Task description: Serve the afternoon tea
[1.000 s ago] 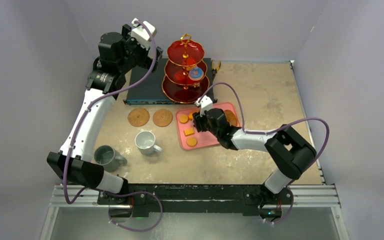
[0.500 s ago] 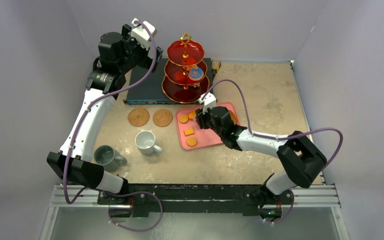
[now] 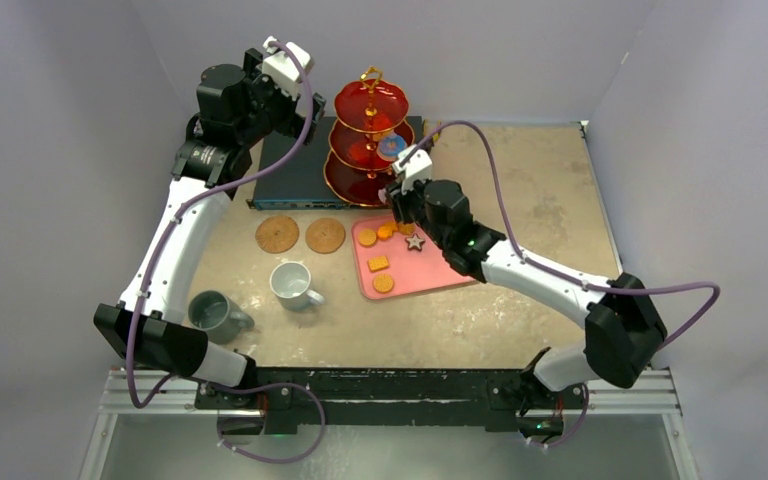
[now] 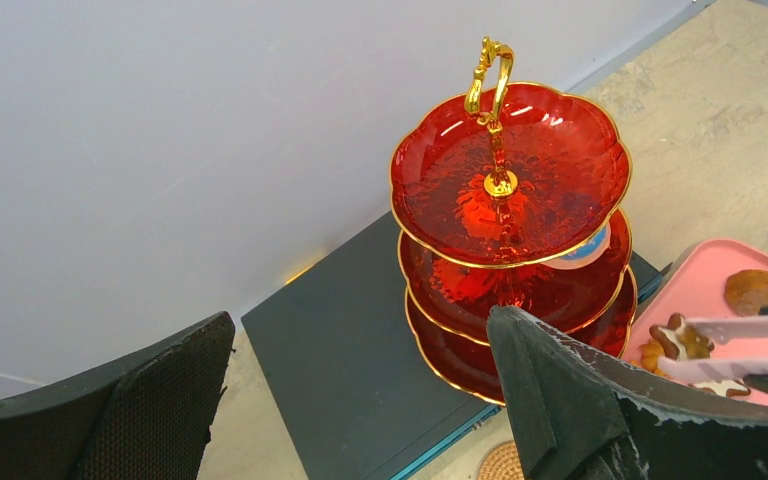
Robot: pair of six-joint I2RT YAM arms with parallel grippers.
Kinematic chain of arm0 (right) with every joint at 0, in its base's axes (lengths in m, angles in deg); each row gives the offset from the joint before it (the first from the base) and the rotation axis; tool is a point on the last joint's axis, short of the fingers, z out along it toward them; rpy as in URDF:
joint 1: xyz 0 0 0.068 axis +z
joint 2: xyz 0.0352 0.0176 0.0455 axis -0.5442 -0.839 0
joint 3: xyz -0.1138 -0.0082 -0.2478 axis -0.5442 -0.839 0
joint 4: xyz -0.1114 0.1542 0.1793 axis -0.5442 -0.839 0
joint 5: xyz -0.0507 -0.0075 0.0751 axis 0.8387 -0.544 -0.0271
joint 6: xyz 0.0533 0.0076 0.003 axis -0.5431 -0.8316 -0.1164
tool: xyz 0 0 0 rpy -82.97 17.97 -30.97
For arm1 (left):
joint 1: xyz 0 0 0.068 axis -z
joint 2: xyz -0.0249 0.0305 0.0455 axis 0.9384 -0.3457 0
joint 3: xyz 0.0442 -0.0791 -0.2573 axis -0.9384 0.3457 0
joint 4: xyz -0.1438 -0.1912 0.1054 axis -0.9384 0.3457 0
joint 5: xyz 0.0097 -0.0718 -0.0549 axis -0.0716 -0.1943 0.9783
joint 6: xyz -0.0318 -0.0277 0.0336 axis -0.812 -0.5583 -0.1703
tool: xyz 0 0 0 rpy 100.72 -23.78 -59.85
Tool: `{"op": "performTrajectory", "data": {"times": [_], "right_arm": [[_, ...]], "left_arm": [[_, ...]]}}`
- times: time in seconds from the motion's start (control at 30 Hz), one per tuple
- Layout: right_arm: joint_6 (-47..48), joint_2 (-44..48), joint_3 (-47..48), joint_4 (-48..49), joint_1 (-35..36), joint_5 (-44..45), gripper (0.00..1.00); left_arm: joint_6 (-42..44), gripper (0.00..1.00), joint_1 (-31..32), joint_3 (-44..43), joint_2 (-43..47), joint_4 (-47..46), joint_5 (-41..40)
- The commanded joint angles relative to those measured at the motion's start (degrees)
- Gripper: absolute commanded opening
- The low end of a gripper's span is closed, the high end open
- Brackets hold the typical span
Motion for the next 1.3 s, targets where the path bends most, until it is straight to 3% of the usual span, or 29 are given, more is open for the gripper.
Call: {"op": "performTrajectory", "data": {"times": [0.0,0.27,0.67,1.03,1.27], "right_arm": [[5.4,2.1,9.6,-1.9,-1.3,1.7,0.33],[7.8,-0.5,22.8,-6.0,-6.9,-3.2,0.33],[8.7,-8.5,35.3,-7.0,-10.0,-6.0,0.34],[9.0,-16.3,41.2,-6.7,-10.6,-6.8,0.36],[8.5,-16.8,40.9,-6.0,-10.6,-7.4,0.46]], "left_arm": [[0.0,0.99,-0.3,-1.7,1.7,-1.5,0.0],[0.2,0.99,-0.4,-1.5,2.1,-1.3,-0.2],[0.1,0.99,-0.4,-1.0,2.4,-1.3,-0.1],[0.4,0.99,-0.3,-0.9,2.4,-1.3,-0.4],[0.4,0.99,-0.3,-0.8,2.4,-1.3,-0.4]]}}
